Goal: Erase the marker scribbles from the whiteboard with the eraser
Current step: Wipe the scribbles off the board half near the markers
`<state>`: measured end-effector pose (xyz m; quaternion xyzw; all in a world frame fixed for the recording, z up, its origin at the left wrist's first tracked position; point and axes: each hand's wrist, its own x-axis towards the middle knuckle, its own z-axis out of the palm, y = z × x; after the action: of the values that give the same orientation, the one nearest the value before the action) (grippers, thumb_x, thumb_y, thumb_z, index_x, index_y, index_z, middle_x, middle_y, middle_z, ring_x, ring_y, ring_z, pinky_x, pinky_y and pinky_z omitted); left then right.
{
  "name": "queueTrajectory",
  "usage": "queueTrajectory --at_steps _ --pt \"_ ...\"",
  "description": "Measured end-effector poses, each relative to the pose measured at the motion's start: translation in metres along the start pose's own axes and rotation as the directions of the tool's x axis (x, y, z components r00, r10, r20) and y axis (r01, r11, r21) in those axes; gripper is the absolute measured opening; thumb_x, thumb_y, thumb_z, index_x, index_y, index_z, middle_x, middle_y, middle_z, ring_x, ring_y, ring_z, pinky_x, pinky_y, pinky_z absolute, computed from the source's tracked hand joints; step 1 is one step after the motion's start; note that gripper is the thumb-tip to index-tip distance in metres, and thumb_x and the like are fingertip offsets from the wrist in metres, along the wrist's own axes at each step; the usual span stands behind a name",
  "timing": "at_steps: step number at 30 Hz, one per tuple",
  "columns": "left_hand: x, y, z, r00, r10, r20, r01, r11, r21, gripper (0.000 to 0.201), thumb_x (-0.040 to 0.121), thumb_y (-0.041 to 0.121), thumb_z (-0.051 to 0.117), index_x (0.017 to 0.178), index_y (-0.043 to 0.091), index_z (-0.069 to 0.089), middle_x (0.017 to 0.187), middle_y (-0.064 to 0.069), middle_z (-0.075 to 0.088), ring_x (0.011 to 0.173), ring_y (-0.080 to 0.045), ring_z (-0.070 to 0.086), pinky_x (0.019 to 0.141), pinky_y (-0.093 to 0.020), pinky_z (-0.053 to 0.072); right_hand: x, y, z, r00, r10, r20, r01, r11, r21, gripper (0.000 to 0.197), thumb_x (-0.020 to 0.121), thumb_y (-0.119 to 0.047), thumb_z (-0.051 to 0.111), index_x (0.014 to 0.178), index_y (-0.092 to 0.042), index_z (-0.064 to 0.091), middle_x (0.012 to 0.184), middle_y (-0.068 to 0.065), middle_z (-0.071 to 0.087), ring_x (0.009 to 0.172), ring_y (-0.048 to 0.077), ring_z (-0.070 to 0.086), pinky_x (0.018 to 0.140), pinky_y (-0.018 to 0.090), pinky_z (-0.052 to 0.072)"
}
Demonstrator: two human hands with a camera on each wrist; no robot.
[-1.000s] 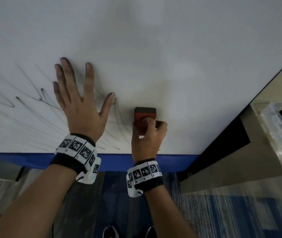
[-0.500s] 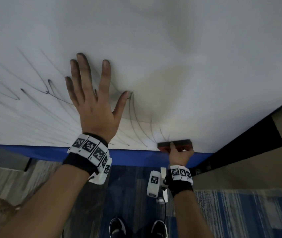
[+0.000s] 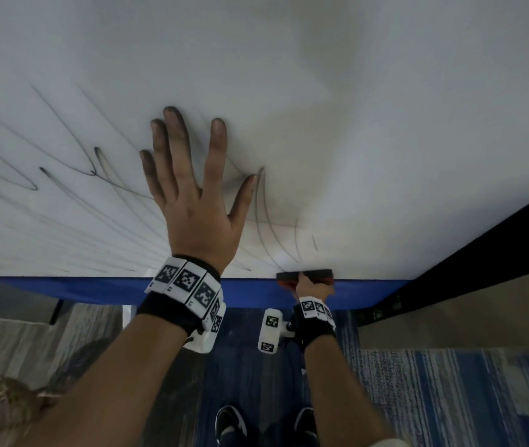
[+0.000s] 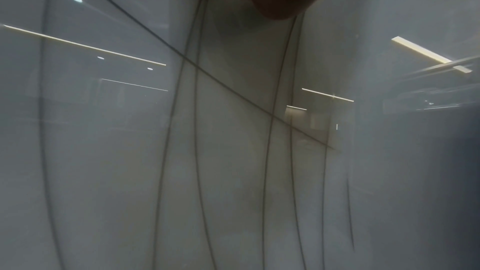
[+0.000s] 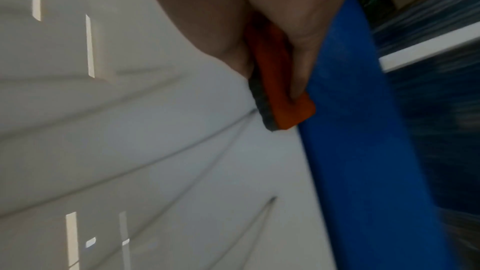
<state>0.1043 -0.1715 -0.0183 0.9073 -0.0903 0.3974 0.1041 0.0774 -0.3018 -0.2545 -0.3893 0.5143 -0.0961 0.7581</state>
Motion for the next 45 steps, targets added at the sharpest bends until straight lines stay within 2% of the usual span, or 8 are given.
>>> queueTrajectory --at_steps 8,15,18,22,29,36,40,45 --pt "-0.006 -0.013 -0.013 0.992 0.087 0.087 -0.086 0.996 -0.02 0.07 0.1 0.048 0.058 0.157 0.023 0.025 0.161 -0.019 0.012 0.151 -0.037 0.014 0.122 -0.06 0.018 -0.114 -0.071 0.022 0.663 -0.721 0.201 0.743 0.666 -0.063 0.039 0.087 0.006 0.072 0.11 -0.003 0.041 0.111 0.012 0.046 0.092 -0.012 0.051 0.077 0.004 0.044" --pt "-0.01 -0.041 -0.022 0.953 0.235 0.188 -0.243 0.97 0.018 0.066 0.103 0.031 0.055 0.159 0.028 0.021 0.166 -0.01 0.007 0.154 -0.027 0.006 0.124 -0.058 0.013 -0.049 0.006 0.019 0.96 -0.279 0.0 0.277 0.953 -0.12 0.066 0.091 0.001 0.07 0.143 0.003 0.03 0.143 0.016 0.044 0.122 0.025 0.05 0.111 0.036 0.04" --pt "-0.015 -0.047 -0.019 0.94 0.26 0.221 -0.271 0.962 0.019 0.067 0.103 0.026 0.055 0.159 0.028 0.018 0.166 -0.007 0.004 0.155 -0.026 0.005 0.125 -0.057 0.009 -0.017 0.028 0.016 0.998 -0.065 0.002 0.065 0.996 -0.054 0.076 0.085 -0.014 0.081 0.146 -0.001 0.038 0.143 0.018 0.05 0.126 0.039 0.053 0.104 0.064 0.046" --pt "-0.017 -0.043 -0.031 0.953 0.242 0.18 -0.239 0.97 -0.038 0.064 0.098 0.021 0.059 0.157 0.026 0.034 0.166 -0.005 0.015 0.153 -0.025 0.019 0.122 -0.052 0.018 -0.101 -0.042 0.03 0.992 -0.078 0.101 0.075 0.996 0.039 0.042 0.095 0.0 0.066 0.124 -0.011 0.038 0.134 0.019 0.051 0.123 0.037 0.056 0.09 0.054 0.056" --pt "0.044 -0.078 -0.08 0.984 0.122 -0.129 -0.138 0.982 -0.125 0.052 0.096 0.038 0.064 0.144 0.023 0.052 0.156 -0.015 0.036 0.145 -0.033 0.035 0.112 -0.044 0.027 -0.183 -0.115 0.054 0.562 -0.813 0.156 0.824 0.567 -0.013 0.042 0.09 -0.008 0.073 0.1 -0.028 0.038 0.11 0.007 0.048 0.098 0.016 0.054 0.082 0.028 0.053" --pt "0.074 -0.12 -0.089 0.989 -0.016 -0.147 0.012 0.999 -0.031 0.075 0.098 0.055 0.056 0.154 0.012 0.034 0.157 -0.036 0.025 0.149 -0.049 0.022 0.122 -0.056 0.019 -0.099 0.014 0.059 0.975 -0.221 -0.006 0.219 0.972 -0.084 0.055 0.093 0.008 0.064 0.137 0.007 0.03 0.139 0.021 0.044 0.118 0.027 0.052 0.101 0.027 0.045" --pt "0.073 -0.126 -0.08 0.991 0.033 -0.129 -0.031 0.999 0.015 0.074 0.099 0.053 0.054 0.154 0.008 0.034 0.155 -0.04 0.026 0.147 -0.054 0.023 0.123 -0.058 0.016 -0.077 0.055 0.065 0.945 0.302 0.125 -0.29 0.951 -0.104 0.039 0.1 -0.001 0.056 0.138 0.003 0.046 0.141 0.022 0.053 0.113 0.038 0.055 0.075 0.053 0.059" --pt "0.069 -0.127 -0.074 0.993 0.029 -0.116 -0.029 1.0 -0.002 0.072 0.1 0.051 0.056 0.154 0.009 0.033 0.155 -0.039 0.026 0.147 -0.053 0.022 0.122 -0.061 0.016 -0.103 0.009 0.069 0.984 0.17 0.057 -0.172 0.984 0.04 0.05 0.094 0.003 0.065 0.138 0.003 0.04 0.13 0.022 0.054 0.114 0.04 0.058 0.057 0.041 0.061"
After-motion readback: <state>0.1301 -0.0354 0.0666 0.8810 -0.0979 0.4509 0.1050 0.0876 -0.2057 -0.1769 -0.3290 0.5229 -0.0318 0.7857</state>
